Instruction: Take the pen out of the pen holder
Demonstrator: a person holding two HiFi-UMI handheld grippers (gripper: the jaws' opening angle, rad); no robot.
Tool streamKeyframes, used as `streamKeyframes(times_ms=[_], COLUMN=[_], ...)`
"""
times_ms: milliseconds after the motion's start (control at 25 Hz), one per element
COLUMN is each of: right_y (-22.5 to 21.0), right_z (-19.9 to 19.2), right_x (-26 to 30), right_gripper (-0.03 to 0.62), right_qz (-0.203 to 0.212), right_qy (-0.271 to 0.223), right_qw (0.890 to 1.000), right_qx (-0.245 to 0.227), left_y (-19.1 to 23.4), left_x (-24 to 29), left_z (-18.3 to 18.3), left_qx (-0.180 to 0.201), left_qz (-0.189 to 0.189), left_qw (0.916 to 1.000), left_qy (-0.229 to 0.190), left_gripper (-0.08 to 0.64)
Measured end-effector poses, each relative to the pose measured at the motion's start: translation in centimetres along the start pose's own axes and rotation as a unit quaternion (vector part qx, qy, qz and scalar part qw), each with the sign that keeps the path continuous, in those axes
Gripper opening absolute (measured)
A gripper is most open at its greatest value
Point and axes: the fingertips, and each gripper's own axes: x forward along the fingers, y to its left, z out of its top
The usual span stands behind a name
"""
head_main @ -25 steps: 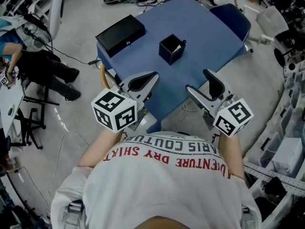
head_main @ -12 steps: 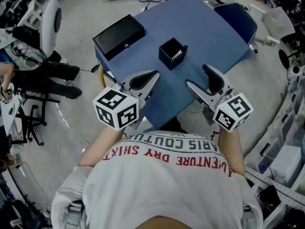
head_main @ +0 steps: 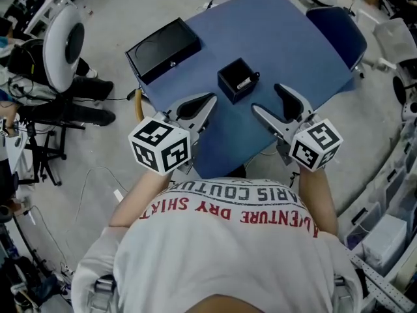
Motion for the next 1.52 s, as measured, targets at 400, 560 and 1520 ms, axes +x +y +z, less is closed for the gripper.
streamKeyframes(times_ms=[400,560,1520], right_y=[-2.8,-3.0,-5.5], right_z=[-1.7,-2.7,-4.9], right_x=[4.0,5.9,8.7], right_gripper=[0.336,0.335,0.095], right_qz=[0.014,0.019,-0.022], right_qy=[0.039,0.063,0.089], right_qw=[0.999,0.997,0.994], right_qx=[-0.014,-0.035,-0.064], left_y=[2.9,4.1,6.9], left_x=[1.2,1.0,0.9], left_z=[-0.5,-0.7,-2.2], left_qx=[-0.018,-0.024,-0.054], left_qz=[0.027,0.032,0.040], left_qw=[0.9994,0.9992,0.9977], left_qy=[0.006,0.007,0.010], left_gripper=[0.028,0.029,0.028])
